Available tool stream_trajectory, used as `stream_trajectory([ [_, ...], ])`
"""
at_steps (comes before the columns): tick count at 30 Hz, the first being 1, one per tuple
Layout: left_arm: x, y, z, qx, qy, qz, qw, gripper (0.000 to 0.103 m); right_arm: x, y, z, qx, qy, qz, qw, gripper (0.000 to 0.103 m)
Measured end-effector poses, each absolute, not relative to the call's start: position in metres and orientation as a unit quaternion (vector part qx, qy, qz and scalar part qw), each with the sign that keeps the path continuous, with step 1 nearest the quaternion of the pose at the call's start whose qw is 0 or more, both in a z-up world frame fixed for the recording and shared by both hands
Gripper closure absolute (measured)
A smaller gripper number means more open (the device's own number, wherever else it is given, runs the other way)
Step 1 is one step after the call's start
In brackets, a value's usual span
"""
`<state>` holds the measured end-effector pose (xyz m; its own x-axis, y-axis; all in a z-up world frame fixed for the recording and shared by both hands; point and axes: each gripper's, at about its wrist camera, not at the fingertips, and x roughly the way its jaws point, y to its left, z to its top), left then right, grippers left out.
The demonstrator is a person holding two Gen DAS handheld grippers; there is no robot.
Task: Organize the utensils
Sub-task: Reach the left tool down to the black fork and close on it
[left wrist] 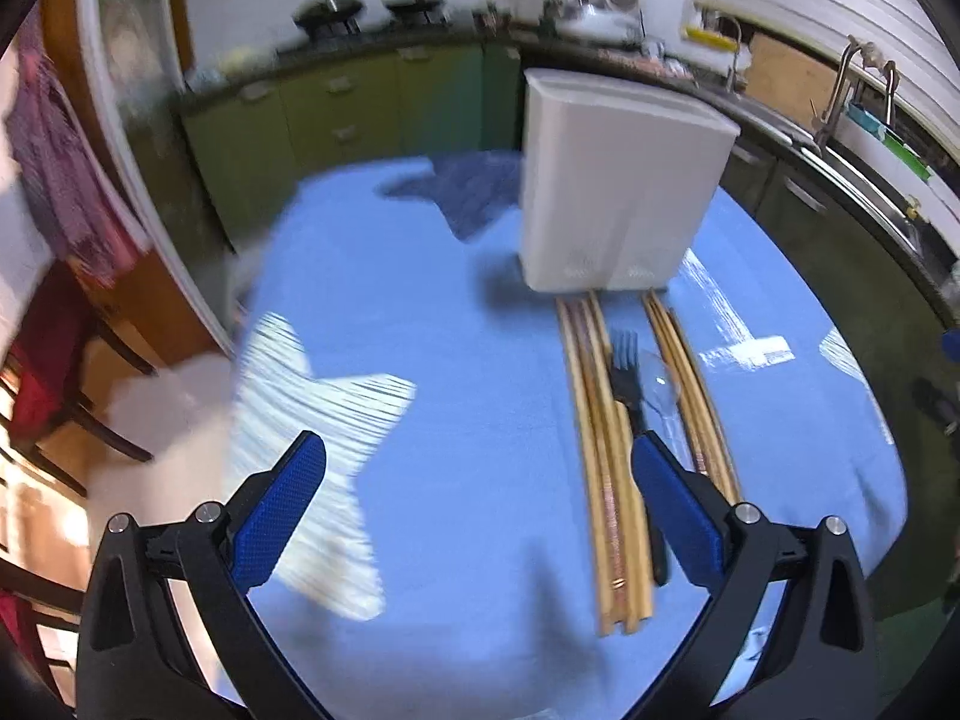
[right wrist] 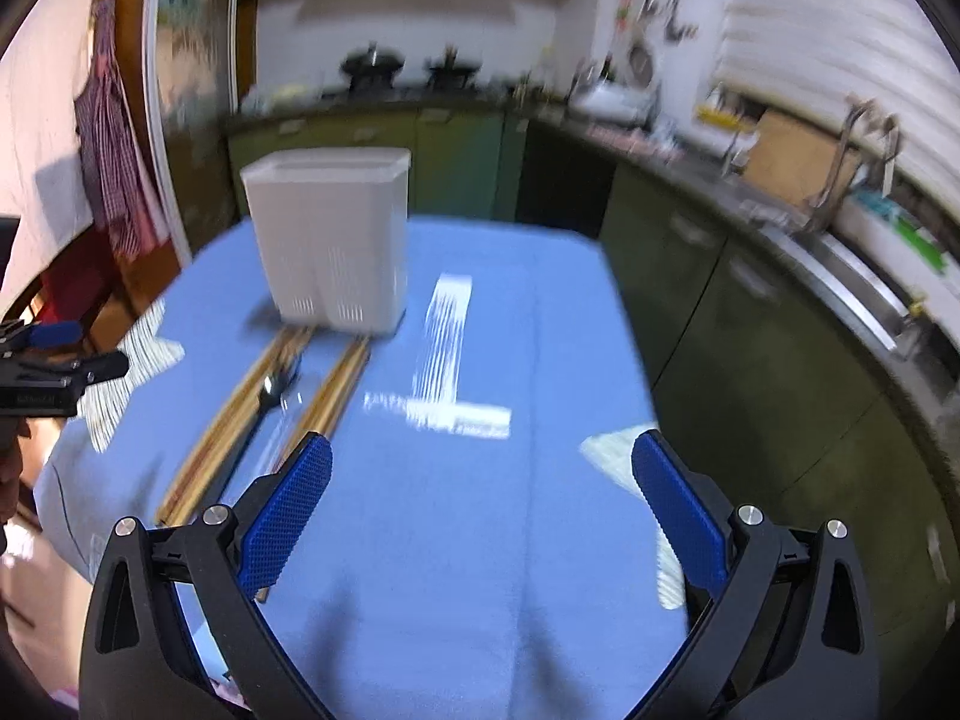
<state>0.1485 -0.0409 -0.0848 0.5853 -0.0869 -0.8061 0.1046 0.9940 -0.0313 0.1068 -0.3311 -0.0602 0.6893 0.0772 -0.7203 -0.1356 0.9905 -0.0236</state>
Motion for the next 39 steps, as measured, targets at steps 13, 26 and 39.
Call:
stream_trajectory([
  [13,0.199,-0.116,-0.099,0.057,0.555,-0.108,0.823,0.04,0.171,-0.35,-0.087,0.01,0.497,0.076,0.864,0.004],
  [26,0.219,-0.153,-0.124,0.074,0.619,-0.101,0.776,0.08,0.167,-0.349,-0.088,-0.004,0.494,0.088,0.865,0.004],
  [39,0.234,-0.162,-0.142,0.076,0.648,-0.074,0.754,0.083,0.165,-0.351,-0.089,-0.006,0.488,0.096,0.867,0.004],
])
